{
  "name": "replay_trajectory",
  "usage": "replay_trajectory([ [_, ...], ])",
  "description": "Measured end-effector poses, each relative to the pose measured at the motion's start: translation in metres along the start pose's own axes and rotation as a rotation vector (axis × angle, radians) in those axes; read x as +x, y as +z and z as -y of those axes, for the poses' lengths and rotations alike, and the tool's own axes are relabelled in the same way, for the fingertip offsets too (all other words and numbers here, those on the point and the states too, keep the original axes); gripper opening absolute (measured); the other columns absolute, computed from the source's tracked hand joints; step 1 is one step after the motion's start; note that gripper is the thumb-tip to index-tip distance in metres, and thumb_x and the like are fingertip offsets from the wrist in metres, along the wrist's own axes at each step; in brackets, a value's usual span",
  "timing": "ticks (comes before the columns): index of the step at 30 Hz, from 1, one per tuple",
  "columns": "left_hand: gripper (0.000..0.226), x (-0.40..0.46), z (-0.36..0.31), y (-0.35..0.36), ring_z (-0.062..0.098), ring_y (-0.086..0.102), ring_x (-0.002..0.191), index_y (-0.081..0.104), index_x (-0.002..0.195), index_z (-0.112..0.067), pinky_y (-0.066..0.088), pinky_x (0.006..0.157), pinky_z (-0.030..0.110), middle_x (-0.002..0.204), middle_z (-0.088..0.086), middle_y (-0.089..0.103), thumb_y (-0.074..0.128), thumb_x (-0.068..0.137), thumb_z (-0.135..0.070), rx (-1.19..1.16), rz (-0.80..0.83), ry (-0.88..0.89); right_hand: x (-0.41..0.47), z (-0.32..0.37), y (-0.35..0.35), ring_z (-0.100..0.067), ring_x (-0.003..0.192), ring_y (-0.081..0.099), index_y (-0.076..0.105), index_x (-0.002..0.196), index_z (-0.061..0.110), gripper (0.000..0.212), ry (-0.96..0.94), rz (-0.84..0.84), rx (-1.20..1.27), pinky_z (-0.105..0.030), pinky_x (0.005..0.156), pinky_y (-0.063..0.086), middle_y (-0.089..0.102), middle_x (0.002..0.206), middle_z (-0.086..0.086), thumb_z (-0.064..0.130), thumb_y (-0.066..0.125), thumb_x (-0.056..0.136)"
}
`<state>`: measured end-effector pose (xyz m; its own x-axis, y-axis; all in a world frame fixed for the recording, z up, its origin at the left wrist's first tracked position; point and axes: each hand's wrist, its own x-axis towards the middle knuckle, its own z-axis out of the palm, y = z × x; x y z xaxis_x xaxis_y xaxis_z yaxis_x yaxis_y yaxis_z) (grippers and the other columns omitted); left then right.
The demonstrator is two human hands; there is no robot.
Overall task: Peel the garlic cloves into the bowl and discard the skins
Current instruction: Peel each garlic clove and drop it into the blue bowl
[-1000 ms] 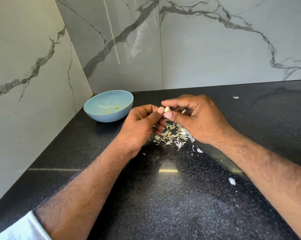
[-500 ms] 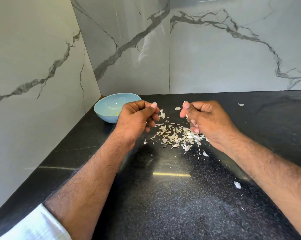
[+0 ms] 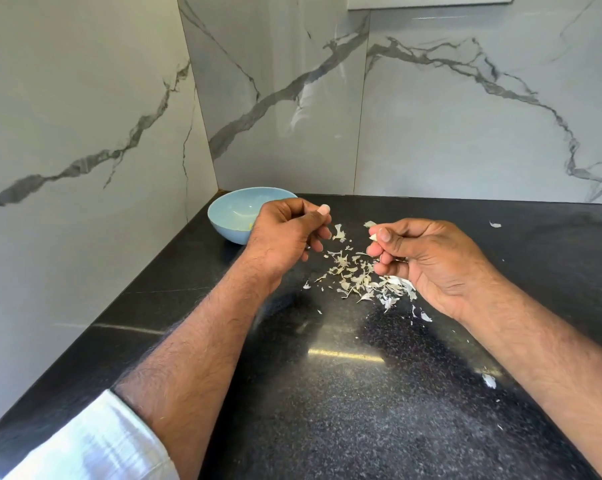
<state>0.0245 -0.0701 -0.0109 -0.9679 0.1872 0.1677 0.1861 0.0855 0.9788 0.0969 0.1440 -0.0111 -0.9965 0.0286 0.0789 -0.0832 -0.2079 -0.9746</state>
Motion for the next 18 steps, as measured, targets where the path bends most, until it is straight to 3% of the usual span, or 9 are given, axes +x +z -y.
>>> replay_trajectory([
  [5, 0.024, 0.006, -0.007, -0.015, 0.018, 0.061, 0.063, 0.076, 0.095, -0.007, 0.045, 0.052, 0.027, 0.081, 0.005, 0.078, 0.069, 0.105, -0.028, -0.017, -0.083, 0.017, 0.006, 0.0, 0.006, -0.018, 0.065, 0.067, 0.077, 0.094, -0.003, 0.025, 0.029, -0.052, 0.004, -0.03, 0.064, 0.062, 0.073, 0.083, -0.021, 0.011, 0.081, 0.074],
  [9, 0.026, 0.015, -0.012, -0.038, 0.008, 0.058, 0.056, 0.078, 0.087, -0.011, 0.049, 0.055, 0.024, 0.077, 0.0, 0.078, 0.073, 0.102, -0.031, 0.056, -0.337, 0.084, 0.027, 0.001, 0.032, -0.016, 0.065, 0.067, 0.078, 0.089, 0.001, 0.019, 0.043, -0.081, -0.023, -0.031, 0.066, 0.062, 0.075, 0.08, -0.017, 0.01, 0.084, 0.073],
  [14, 0.026, 0.028, 0.003, -0.08, 0.004, 0.069, 0.074, 0.076, 0.077, -0.014, 0.053, 0.074, 0.025, 0.072, -0.005, 0.076, 0.072, 0.099, -0.028, 0.164, -0.615, 0.098, 0.082, -0.003, 0.092, -0.015, 0.07, 0.072, 0.077, 0.086, 0.003, 0.008, 0.003, -0.107, -0.167, -0.033, 0.072, 0.065, 0.078, 0.081, -0.012, 0.001, 0.084, 0.083],
  [18, 0.025, 0.032, 0.013, -0.098, 0.002, 0.066, 0.079, 0.077, 0.074, -0.012, 0.046, 0.069, 0.021, 0.076, -0.006, 0.076, 0.07, 0.097, -0.019, 0.136, -0.702, 0.015, 0.125, -0.01, 0.125, -0.013, 0.069, 0.071, 0.075, 0.081, 0.006, 0.012, 0.01, -0.163, -0.311, -0.029, 0.067, 0.064, 0.076, 0.079, -0.007, 0.004, 0.086, 0.084],
])
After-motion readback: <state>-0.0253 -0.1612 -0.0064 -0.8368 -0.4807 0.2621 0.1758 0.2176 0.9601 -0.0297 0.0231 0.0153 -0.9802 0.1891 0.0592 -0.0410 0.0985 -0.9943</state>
